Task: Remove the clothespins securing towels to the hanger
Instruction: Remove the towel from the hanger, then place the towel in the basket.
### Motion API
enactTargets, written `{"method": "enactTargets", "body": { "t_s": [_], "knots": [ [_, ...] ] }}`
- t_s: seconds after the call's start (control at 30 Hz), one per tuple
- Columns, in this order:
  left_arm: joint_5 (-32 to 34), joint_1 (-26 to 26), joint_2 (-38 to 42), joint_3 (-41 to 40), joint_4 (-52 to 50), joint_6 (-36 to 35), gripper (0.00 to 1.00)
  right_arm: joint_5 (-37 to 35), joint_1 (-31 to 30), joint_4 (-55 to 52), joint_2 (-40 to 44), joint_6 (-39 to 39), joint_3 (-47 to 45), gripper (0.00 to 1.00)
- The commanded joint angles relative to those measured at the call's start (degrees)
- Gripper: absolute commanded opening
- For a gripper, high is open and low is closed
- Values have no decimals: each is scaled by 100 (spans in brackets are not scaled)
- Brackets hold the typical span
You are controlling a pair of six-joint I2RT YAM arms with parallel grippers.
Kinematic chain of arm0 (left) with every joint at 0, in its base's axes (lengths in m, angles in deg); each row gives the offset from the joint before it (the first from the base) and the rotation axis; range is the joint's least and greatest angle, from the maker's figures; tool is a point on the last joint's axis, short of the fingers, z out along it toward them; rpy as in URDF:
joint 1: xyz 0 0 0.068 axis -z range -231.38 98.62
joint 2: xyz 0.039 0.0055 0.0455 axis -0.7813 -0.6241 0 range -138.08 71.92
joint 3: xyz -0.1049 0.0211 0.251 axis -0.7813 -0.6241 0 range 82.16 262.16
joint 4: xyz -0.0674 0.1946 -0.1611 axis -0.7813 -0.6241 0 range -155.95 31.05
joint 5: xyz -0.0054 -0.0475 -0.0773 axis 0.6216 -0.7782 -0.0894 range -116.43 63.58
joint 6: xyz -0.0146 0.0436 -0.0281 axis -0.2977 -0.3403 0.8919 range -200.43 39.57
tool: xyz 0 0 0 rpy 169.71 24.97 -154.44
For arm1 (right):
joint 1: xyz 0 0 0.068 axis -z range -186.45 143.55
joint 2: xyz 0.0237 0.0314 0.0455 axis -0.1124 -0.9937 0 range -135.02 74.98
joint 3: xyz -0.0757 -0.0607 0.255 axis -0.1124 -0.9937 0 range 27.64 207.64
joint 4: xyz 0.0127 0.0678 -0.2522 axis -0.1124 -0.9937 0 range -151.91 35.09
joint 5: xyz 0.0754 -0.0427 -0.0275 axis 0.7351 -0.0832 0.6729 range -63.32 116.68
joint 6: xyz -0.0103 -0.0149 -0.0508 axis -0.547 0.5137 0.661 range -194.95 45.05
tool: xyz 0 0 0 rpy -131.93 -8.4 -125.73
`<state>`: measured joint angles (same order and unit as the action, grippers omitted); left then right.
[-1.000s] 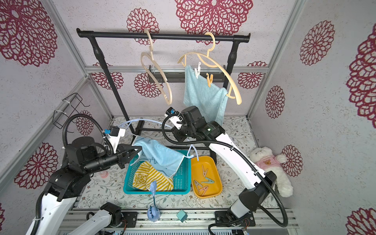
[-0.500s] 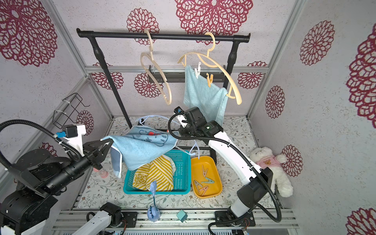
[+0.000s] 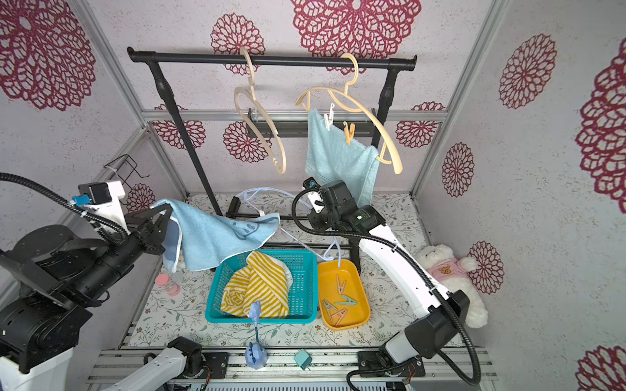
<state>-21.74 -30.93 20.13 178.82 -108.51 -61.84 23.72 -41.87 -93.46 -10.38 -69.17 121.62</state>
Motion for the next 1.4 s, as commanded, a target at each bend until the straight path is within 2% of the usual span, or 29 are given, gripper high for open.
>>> {"method": "enactTargets", "body": {
  "t_s": [0.0,0.23,0.4,0.6,0.73,0.97,1.13,1.37],
  "knots": [
    [384,-49,-2,159,326,-182,0,-96,83,247,255,-182,84,0],
    [383,-42,-292,966,-121,-245,0,-94,173,321,362,-217,-43,0],
    [-84,-41,-529,849,12,-146,0,30,177,363,378,-229,-17,0],
    [-831,-38,-1040,1090,-50,-40,0,201,174,373,483,-278,-6,0],
    [-1315,-31,-1105,975,7,52,0,193,176,383,586,-281,-40,0],
    [-1946,78,-943,793,-503,196,0,50,181,383,626,-248,-8,0],
    [-2461,272,-772,256,-586,243,0,-168,178,398,500,-319,185,0],
    [-2330,992,-807,-507,-104,281,0,-501,193,476,449,-439,323,0]
  ]
}}
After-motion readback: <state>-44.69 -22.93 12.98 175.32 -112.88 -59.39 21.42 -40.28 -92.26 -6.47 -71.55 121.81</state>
